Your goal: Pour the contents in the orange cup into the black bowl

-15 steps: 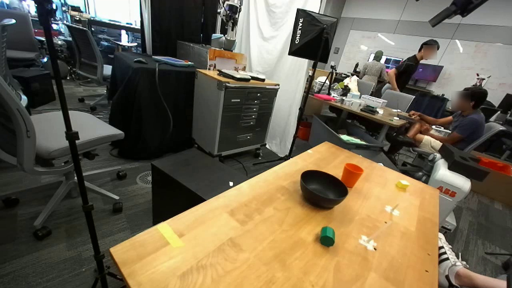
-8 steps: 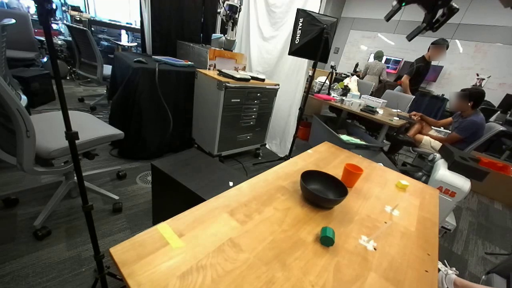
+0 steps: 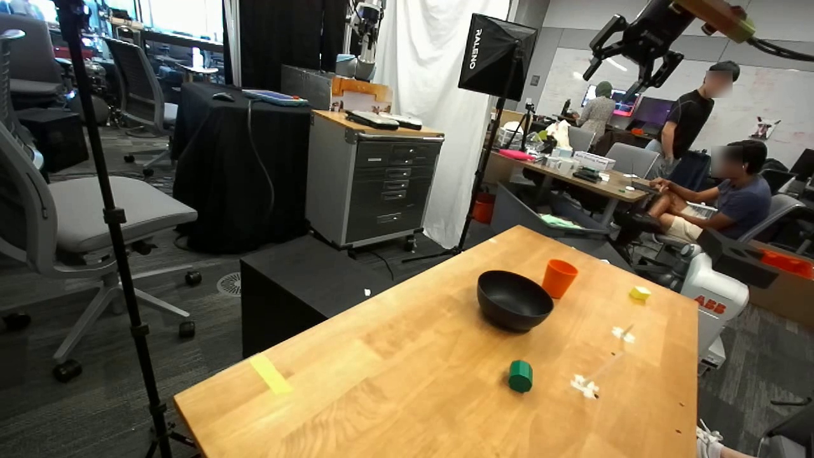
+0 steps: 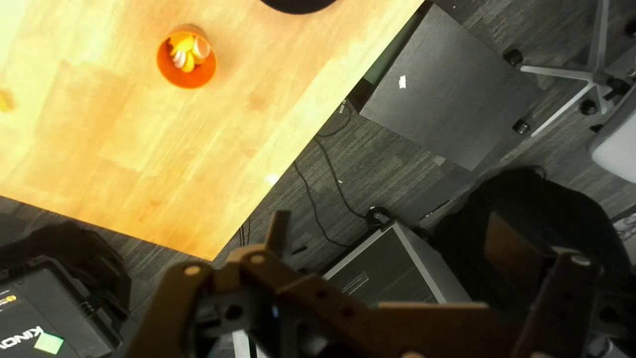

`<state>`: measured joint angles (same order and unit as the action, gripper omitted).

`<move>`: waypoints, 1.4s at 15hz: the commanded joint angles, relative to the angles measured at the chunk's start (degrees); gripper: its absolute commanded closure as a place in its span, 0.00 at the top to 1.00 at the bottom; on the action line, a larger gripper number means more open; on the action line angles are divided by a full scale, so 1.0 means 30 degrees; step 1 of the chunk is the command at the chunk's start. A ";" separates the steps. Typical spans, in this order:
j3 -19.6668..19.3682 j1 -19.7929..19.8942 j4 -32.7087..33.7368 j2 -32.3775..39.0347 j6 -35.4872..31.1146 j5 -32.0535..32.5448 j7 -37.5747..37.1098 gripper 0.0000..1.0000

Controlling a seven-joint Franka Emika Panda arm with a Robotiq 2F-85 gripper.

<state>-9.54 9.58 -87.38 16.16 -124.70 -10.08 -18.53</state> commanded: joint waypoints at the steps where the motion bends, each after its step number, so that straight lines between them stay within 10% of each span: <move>1: 0.0022 0.0358 0.3238 0.2494 0.1233 -0.0176 -0.0183 1.00; 21: -0.0126 0.2709 0.4903 0.7495 0.0263 -0.0226 0.0621 1.00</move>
<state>-9.56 16.87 -73.86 37.35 -123.92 -10.53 -18.02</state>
